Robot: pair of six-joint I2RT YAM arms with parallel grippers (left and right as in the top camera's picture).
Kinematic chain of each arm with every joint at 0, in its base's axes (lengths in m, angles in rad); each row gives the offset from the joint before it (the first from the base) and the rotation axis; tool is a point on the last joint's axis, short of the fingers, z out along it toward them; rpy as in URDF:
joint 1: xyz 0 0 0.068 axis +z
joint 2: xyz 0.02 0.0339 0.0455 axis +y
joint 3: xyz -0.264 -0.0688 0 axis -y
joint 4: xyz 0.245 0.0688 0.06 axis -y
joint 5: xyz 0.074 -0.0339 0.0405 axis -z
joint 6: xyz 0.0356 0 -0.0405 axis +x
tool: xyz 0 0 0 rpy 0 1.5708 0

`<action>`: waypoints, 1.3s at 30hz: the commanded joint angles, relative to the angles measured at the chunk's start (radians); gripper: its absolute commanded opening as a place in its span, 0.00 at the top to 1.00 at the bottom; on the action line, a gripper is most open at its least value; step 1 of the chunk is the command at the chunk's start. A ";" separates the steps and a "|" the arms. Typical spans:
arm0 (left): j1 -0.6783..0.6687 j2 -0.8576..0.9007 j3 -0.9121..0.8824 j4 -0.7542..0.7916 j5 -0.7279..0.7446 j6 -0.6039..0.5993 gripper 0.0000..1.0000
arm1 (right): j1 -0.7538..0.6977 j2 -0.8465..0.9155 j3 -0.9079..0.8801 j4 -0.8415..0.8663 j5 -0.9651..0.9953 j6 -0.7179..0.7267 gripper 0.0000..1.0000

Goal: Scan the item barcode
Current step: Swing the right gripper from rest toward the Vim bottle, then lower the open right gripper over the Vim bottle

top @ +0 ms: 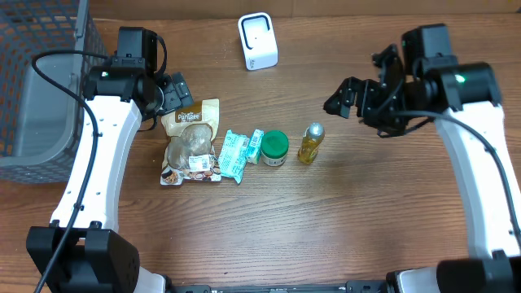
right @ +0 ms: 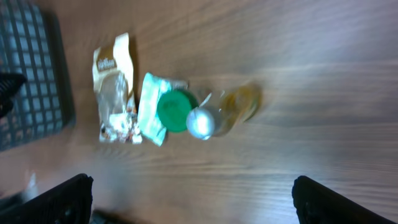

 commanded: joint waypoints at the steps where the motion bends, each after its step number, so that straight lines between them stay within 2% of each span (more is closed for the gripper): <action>1: -0.002 -0.006 0.012 0.000 -0.006 0.004 0.00 | -0.001 0.080 0.024 -0.005 -0.154 0.001 0.00; 8: -0.002 -0.006 0.012 0.000 -0.007 0.003 0.00 | -0.001 0.153 0.024 0.002 -0.168 0.001 0.00; 17: -0.002 -0.006 0.012 0.000 -0.006 0.004 0.00 | -0.001 0.156 0.023 0.053 -0.151 0.047 0.00; 22: -0.002 -0.006 0.012 0.000 -0.006 0.003 0.01 | 0.002 0.156 0.021 0.036 0.059 0.291 0.00; 26: -0.002 -0.006 0.012 0.000 -0.006 0.004 0.01 | 0.032 0.156 0.019 0.024 0.195 0.430 0.00; 31: -0.002 -0.006 0.012 0.000 -0.006 0.003 0.00 | 0.103 0.156 0.019 0.049 0.273 0.459 0.00; 36: -0.002 -0.006 0.012 0.000 -0.007 0.004 0.01 | 0.206 0.156 0.019 0.051 0.421 0.600 0.00; 39: -0.002 -0.006 0.012 0.000 -0.006 0.003 0.00 | 0.256 0.156 0.019 0.056 0.460 0.630 0.00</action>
